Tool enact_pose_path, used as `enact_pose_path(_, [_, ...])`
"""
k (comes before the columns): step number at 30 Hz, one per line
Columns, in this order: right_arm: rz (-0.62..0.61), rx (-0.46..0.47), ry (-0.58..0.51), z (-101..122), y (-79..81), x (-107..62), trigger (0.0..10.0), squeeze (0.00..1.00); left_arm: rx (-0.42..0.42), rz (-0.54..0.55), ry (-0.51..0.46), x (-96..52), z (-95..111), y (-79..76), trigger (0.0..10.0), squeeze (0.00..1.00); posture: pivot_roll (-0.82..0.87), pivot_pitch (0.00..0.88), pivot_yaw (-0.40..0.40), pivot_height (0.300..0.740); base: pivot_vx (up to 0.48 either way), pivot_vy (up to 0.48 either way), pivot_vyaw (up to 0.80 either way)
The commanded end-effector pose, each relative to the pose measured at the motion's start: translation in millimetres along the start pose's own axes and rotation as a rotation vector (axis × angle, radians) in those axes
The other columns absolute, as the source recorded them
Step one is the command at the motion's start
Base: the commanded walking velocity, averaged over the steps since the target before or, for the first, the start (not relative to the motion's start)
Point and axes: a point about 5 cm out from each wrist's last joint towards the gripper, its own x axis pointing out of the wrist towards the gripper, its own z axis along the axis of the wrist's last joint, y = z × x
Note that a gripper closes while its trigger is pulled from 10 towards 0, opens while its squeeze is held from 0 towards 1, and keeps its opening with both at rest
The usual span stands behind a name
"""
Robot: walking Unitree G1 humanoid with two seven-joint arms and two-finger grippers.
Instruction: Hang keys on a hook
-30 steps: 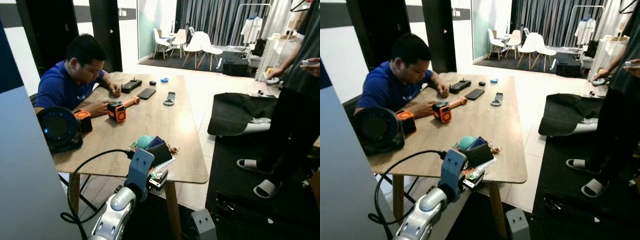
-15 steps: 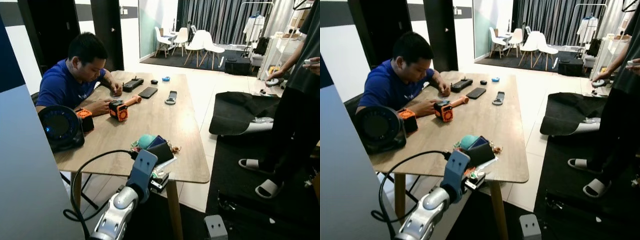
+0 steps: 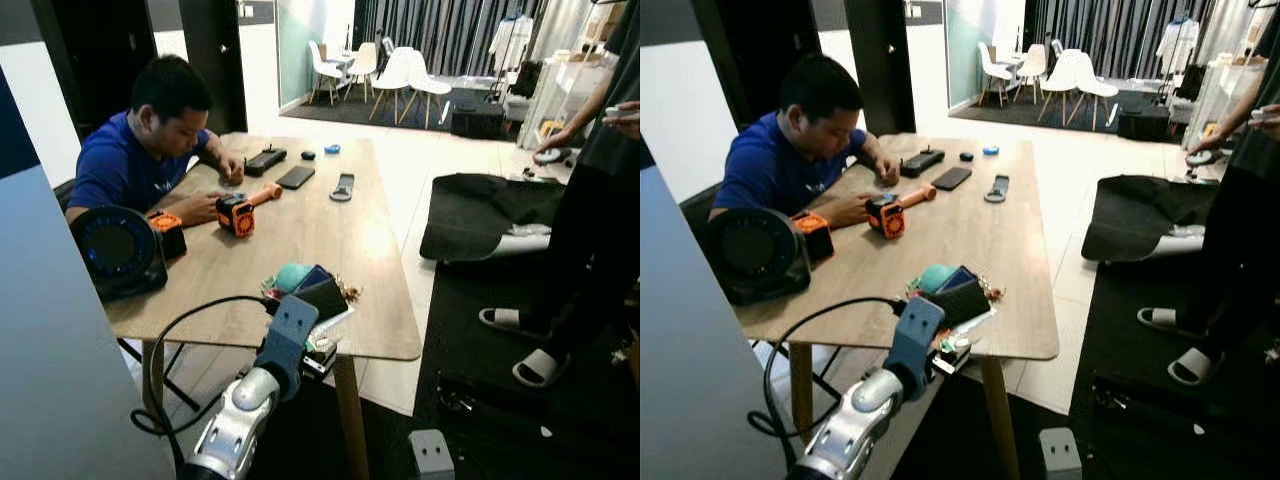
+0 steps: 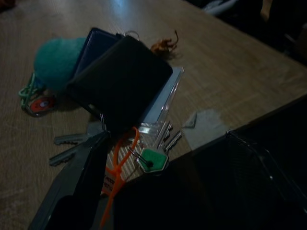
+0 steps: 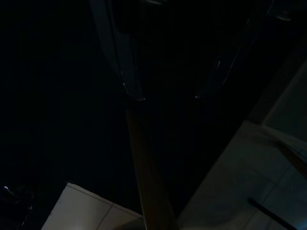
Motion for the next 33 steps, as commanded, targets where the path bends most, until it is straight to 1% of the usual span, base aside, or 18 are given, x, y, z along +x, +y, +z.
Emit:
enact_pose_path(1, [-0.008,0.021,0.014,-5,0.7,-1.0,10.0,0.0,-0.005,-0.007,0.01,3.4,0,-6.6,10.0,0.0,0.07,0.099,0.018,0.74,0.0,0.0,0.0])
enact_pose_path(5, [-0.011,0.029,0.016,-5,0.5,-0.8,10.0,0.0,-0.023,0.0,0.016,4.4,0,-8.1,10.0,0.0,0.07,0.101,0.019,0.74,0.0,0.0,0.0])
enact_pose_path(7, [-0.015,0.039,0.017,-6,0.2,-0.8,10.0,0.0,-0.032,-0.001,0.018,4.8,0,-8.6,10.0,0.0,0.07,0.102,0.019,0.74,0.0,0.0,0.0])
enact_pose_path(8, [-0.026,0.061,0.018,-6,-0.8,-0.9,10.0,0.0,-0.047,-0.006,0.02,5.7,1,-9.1,10.0,0.0,0.07,0.104,0.02,0.74,0.0,0.0,0.0])
enact_pose_path(12, [-0.033,0.07,0.017,-6,-1.9,-1.0,10.0,0.0,-0.058,-0.003,0.019,6.7,2,-8.1,10.0,0.0,0.08,0.108,0.022,0.74,0.0,0.0,0.0])
enact_pose_path(17, [-0.043,0.079,0.008,-5,-3.2,-1.1,10.0,0.0,-0.056,0.019,0.018,9.6,3,-5.8,10.0,0.0,0.08,0.108,0.022,0.74,0.0,0.0,0.0])
enact_pose_path(23, [-0.048,0.09,-0.031,-1,-3.3,-0.6,10.0,0.0,-0.038,0.053,0.023,14.6,2,-4.1,10.0,0.0,0.08,0.108,0.022,0.74,0.0,0.0,0.0])
enact_pose_path(32, [-0.049,0.096,-0.043,1,-2.9,0.0,10.0,0.0,-0.062,0.079,0.024,20.0,6,-4.0,10.0,0.0,0.07,0.116,0.027,0.74,0.0,0.0,0.0])
enact_pose_path(33, [-0.049,0.097,-0.043,1,-2.8,0.0,10.0,0.0,-0.077,0.087,0.026,20.4,6,-3.5,10.0,0.0,0.07,0.112,0.026,0.74,0.0,0.0,0.0])
